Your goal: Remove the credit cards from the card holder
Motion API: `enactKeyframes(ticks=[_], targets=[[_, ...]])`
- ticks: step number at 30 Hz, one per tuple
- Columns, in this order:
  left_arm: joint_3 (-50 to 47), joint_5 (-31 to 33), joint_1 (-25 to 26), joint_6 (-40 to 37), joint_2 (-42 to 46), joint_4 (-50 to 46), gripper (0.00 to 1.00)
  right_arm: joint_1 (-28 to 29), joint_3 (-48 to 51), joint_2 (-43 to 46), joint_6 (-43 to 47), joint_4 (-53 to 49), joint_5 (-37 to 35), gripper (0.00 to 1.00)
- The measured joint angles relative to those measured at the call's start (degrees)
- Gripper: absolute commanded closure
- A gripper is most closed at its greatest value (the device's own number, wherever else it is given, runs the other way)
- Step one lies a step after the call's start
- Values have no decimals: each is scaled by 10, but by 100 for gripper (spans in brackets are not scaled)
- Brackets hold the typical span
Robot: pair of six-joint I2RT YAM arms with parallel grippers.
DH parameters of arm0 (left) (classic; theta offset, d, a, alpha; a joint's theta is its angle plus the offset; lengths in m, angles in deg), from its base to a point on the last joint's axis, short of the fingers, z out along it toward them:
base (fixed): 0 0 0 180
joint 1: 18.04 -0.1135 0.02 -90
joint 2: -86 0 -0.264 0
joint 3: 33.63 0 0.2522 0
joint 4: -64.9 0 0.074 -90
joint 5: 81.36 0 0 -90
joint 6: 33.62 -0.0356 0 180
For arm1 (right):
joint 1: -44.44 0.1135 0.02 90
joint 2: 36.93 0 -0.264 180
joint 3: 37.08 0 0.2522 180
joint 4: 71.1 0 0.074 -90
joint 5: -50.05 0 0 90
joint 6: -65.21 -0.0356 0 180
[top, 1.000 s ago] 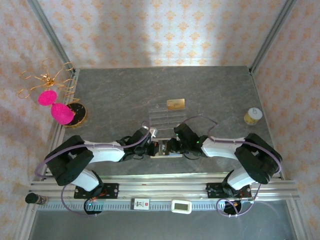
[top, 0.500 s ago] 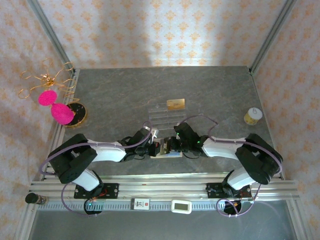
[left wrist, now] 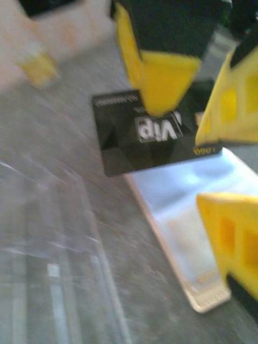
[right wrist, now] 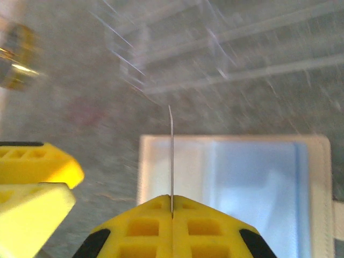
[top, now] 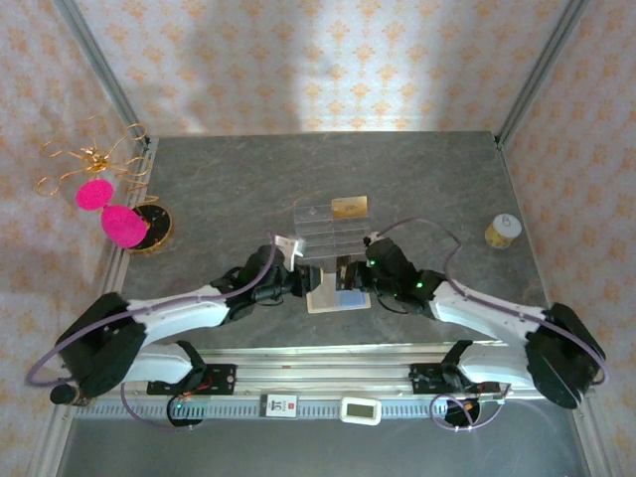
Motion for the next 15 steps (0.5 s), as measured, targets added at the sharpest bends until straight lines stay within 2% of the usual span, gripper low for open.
enactKeyframes(ticks=[4,6,9,15], targets=[[-2,-5,-22,14,67,77,50,0,-3,67,1,60,-9,100],[-6,-16,-36,28,74,118,47,0,-3,83,-4,97,-13,100],[-35,-36,-58,64,75,208,38,0,-3,93,-17,154,-18,100],[-66,-68,-75,136,59,354,37,0,-3,91,-50,261,-20,100]])
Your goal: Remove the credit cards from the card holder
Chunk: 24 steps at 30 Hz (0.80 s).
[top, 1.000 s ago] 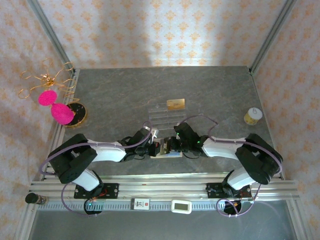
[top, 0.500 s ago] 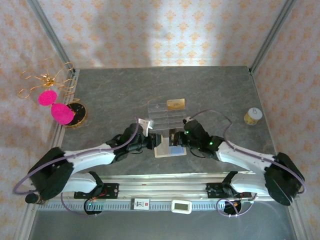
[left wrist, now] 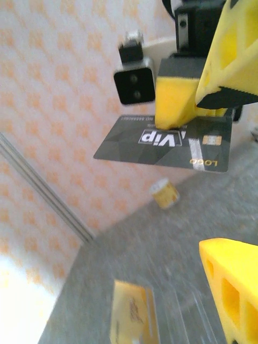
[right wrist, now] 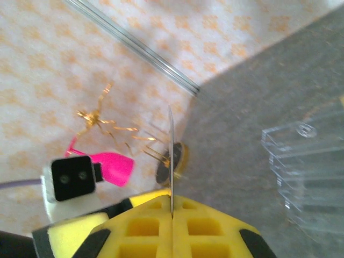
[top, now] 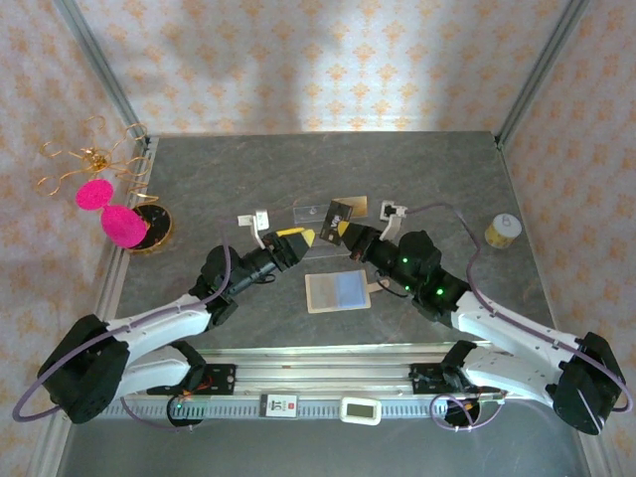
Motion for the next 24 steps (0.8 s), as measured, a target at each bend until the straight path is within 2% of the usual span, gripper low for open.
enactKeyframes(ticks=[6,11,15,19,24], targets=[[0,-20,0,43,-21,92,49,0,0,-34,-26,76,0,100],[0,-28,0,56,-26,110,50,2,0,-64,-34,109,1,100],[0,-27,0,56,-24,109,49,10,0,-67,-36,131,-1,100],[0,-18,0,51,-1,91,40,18,0,-62,-34,131,-14,100],[-1,-9,0,40,23,79,41,29,0,-53,-32,156,-13,100]])
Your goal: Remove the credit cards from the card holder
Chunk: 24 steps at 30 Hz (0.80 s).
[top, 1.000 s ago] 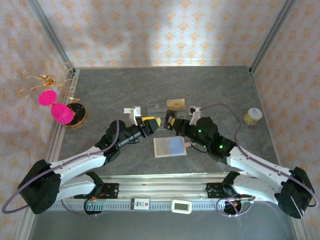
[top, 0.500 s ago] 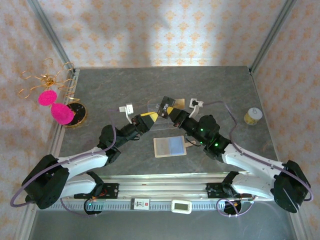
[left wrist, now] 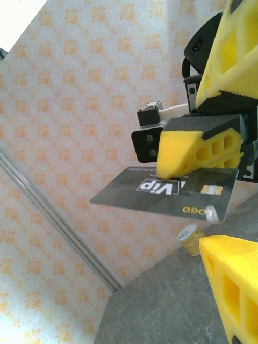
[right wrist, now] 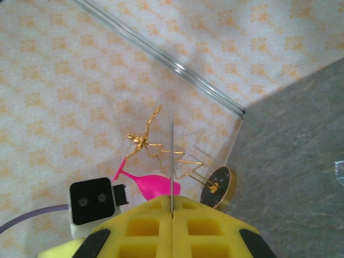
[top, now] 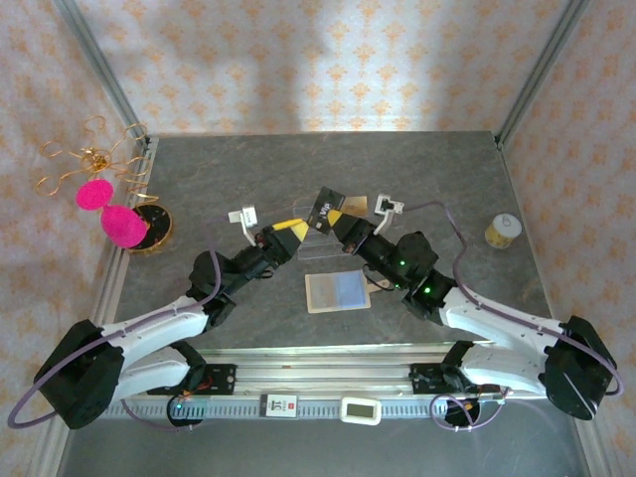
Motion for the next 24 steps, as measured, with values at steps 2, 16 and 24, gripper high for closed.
enactKeyframes(ticks=[2,16,24], targets=[[0,0,0,0,-2,-1,45,6,-1,-2,4,7,1,100],[-5,9,-5,-2,-1,-6,80,24,-23,-54,7,18,3,100],[-4,10,-11,-21,19,-50,100,30,-38,-65,20,-18,5,77]])
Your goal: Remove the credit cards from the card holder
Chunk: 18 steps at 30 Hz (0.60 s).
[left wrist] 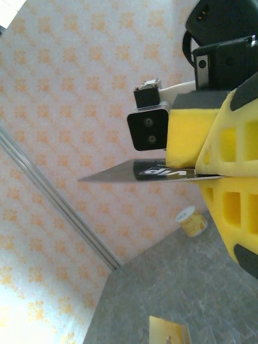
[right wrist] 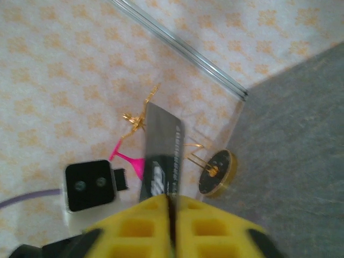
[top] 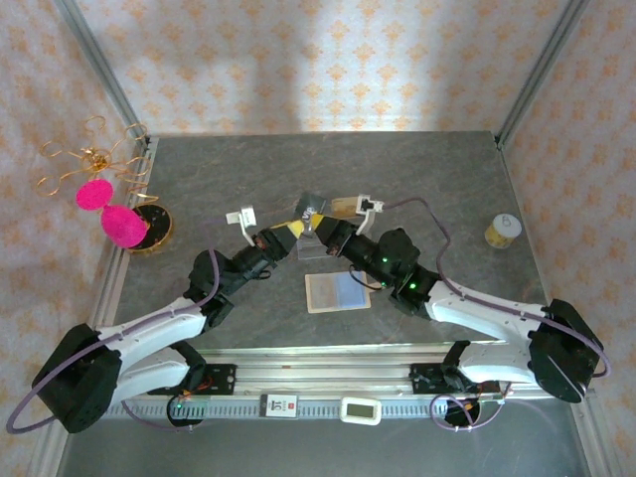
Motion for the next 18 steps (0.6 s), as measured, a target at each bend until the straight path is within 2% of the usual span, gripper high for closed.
enactKeyframes(ticks=[4,9,13,18], targets=[[34,-17,-12,-47,20,-93,100,-22,-12,34,33,-111,4,72],[142,-59,-23,-163,17,-254,100,-113,-1,151,57,-225,7,68],[265,-83,-23,-303,-27,-407,100,-155,23,227,65,-268,10,68],[385,-77,-28,-520,-83,-573,100,-181,43,240,70,-311,26,67]])
